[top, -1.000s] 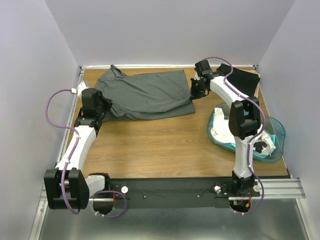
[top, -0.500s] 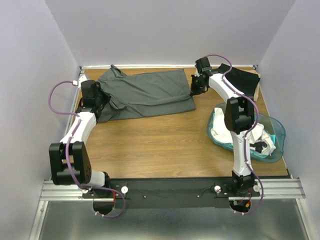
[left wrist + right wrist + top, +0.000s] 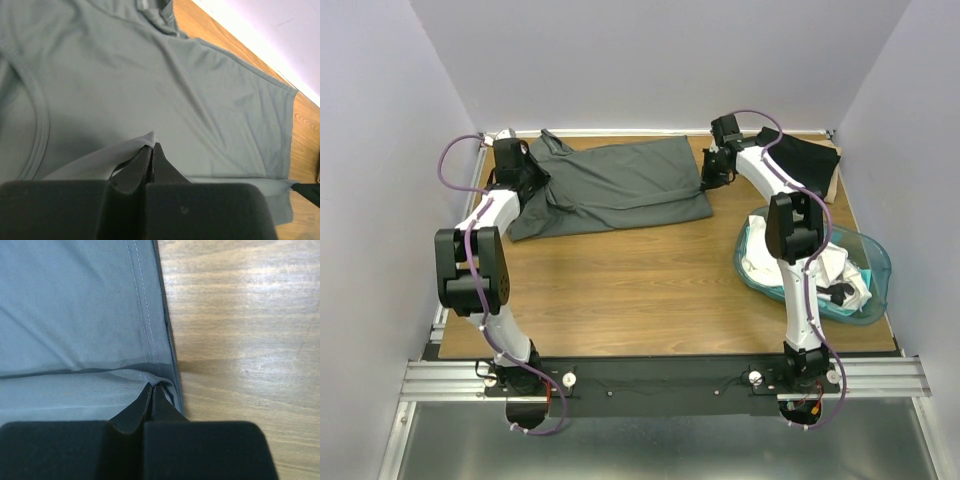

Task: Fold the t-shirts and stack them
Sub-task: Fold the tshirt

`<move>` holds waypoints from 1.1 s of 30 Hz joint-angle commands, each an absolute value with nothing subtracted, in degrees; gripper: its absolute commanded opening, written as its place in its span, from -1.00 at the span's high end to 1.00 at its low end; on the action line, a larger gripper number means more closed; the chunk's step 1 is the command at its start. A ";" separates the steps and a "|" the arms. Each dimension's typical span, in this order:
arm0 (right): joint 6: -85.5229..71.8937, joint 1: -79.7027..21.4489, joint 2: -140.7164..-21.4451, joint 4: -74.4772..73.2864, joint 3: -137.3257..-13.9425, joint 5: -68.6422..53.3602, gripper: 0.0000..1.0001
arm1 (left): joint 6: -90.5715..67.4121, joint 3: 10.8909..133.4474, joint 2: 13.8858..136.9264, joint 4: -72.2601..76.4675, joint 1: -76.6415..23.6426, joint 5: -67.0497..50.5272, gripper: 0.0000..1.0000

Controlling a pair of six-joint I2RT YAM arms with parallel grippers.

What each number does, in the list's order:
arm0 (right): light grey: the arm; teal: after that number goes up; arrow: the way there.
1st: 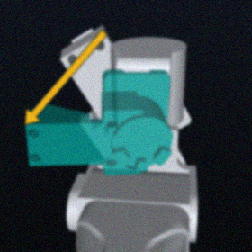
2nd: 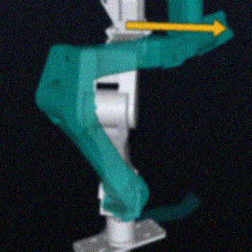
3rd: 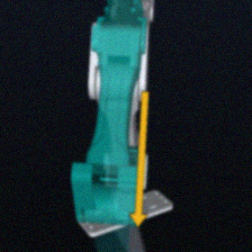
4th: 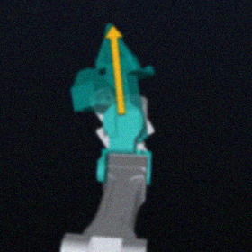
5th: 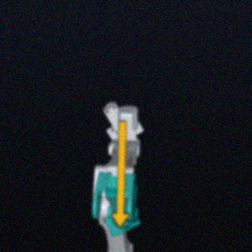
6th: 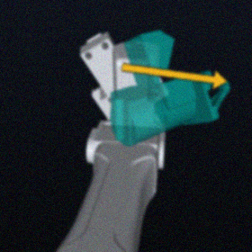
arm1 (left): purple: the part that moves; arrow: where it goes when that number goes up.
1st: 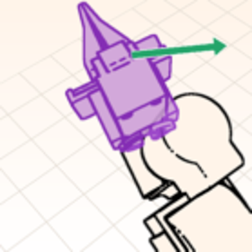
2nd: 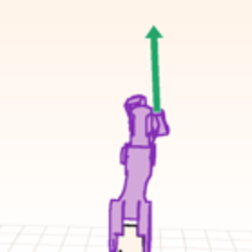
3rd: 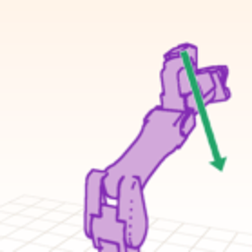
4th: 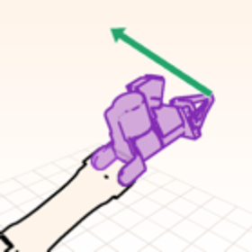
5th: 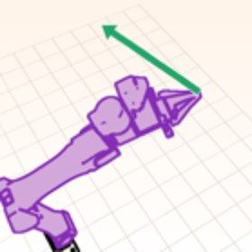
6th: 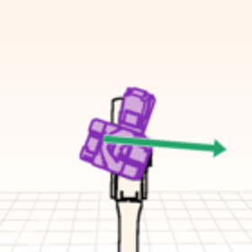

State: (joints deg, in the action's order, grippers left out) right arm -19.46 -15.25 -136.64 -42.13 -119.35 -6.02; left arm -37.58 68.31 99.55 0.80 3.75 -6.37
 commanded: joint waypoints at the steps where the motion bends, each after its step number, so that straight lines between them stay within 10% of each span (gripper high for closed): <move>1: -19.95 -14.85 -138.69 -42.63 -121.90 -6.06 0.91 | -34.72 73.20 104.14 1.58 4.04 -9.58 1.00; 8: -20.48 -14.77 -139.22 -42.63 -123.92 -6.15 0.67 | -32.52 81.28 110.56 0.09 4.04 -9.49 0.46; 12: -20.74 -14.68 -138.96 -42.54 -124.72 -6.15 -0.16 | -31.64 84.46 111.80 -2.72 4.13 -8.61 -0.17; 16: -20.31 -14.50 -136.59 -42.54 -123.32 -5.98 -0.55 | -30.24 84.47 108.20 -2.99 4.13 -8.26 -0.29; 33: -18.63 -14.33 -120.05 -34.11 -92.64 -7.74 -0.64 | -24.97 49.59 82.19 -9.32 9.30 -3.51 -0.31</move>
